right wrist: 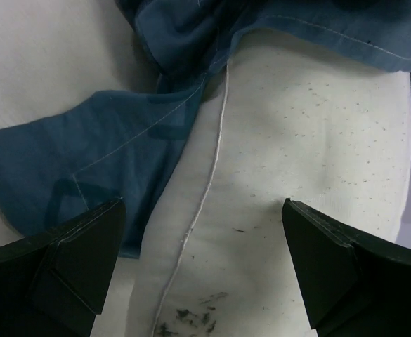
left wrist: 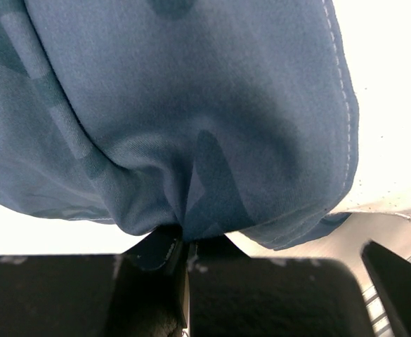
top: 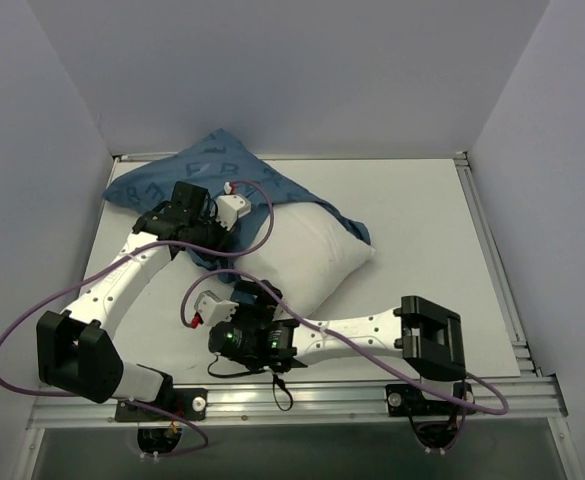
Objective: Remove the pillowcase from the pillow
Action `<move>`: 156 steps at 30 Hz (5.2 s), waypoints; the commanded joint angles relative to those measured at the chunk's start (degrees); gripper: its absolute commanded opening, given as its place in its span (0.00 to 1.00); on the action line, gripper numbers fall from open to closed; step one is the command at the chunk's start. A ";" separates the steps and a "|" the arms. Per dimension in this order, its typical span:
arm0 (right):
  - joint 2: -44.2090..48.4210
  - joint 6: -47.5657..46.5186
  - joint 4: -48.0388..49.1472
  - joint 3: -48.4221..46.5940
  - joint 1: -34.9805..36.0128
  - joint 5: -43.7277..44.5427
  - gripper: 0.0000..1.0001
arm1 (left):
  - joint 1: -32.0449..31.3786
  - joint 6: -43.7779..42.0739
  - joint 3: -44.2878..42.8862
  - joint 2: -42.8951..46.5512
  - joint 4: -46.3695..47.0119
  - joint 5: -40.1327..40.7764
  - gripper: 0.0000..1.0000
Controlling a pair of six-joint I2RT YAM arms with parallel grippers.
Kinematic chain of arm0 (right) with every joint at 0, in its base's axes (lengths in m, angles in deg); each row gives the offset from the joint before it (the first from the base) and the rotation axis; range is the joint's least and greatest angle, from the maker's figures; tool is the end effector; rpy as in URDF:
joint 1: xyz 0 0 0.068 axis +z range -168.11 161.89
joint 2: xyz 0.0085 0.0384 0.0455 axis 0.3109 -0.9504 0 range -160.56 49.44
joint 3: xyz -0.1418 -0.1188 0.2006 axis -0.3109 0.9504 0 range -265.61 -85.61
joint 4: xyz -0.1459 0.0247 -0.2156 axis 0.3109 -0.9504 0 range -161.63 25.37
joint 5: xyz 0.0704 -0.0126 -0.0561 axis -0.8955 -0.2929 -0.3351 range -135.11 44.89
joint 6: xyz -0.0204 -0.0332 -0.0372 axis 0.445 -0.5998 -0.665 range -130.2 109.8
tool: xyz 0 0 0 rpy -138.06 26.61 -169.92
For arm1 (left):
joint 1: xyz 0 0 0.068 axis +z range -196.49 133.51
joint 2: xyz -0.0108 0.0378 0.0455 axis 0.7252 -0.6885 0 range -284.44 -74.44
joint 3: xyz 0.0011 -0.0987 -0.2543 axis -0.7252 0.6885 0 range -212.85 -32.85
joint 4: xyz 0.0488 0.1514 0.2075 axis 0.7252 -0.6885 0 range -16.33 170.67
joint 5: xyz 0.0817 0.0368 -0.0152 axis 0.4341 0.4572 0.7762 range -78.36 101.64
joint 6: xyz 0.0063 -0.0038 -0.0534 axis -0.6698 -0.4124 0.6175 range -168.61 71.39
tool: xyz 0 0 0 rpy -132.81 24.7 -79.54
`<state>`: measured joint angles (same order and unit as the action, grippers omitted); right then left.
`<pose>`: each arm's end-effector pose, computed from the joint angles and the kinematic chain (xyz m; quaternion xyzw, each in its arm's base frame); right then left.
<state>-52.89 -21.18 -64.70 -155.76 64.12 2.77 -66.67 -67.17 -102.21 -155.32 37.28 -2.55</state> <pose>0.0800 0.3913 0.2397 -0.4470 0.6922 -0.0317 0.5657 0.2716 -0.1091 0.2952 0.3490 0.8802 -0.1221 0.2974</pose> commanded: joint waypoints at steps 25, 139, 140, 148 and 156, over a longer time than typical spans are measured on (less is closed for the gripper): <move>-10.26 8.17 -20.05 -8.95 -9.72 18.31 1.00 | 1.73 -3.67 -1.30 1.52 2.70 3.21 0.02; 25.70 17.08 -7.04 -1.12 -56.31 -83.72 0.93 | -10.93 -1.03 -34.61 -13.69 -6.97 3.12 0.02; 24.90 16.00 -6.69 -1.56 -55.61 -85.22 0.93 | -11.02 -1.03 -34.52 -13.60 -6.88 3.21 0.02; 20.07 15.02 2.33 3.52 -50.25 -89.10 1.00 | -10.58 -0.59 -34.43 -13.51 -6.52 4.35 0.02; 14.35 16.25 7.18 11.95 -44.53 -77.51 1.00 | -9.88 -0.59 -34.44 -13.60 -6.26 5.49 0.02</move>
<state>-37.17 -4.94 -60.64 -146.32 18.66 -79.32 -77.43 -68.44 -134.49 -171.36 27.55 1.97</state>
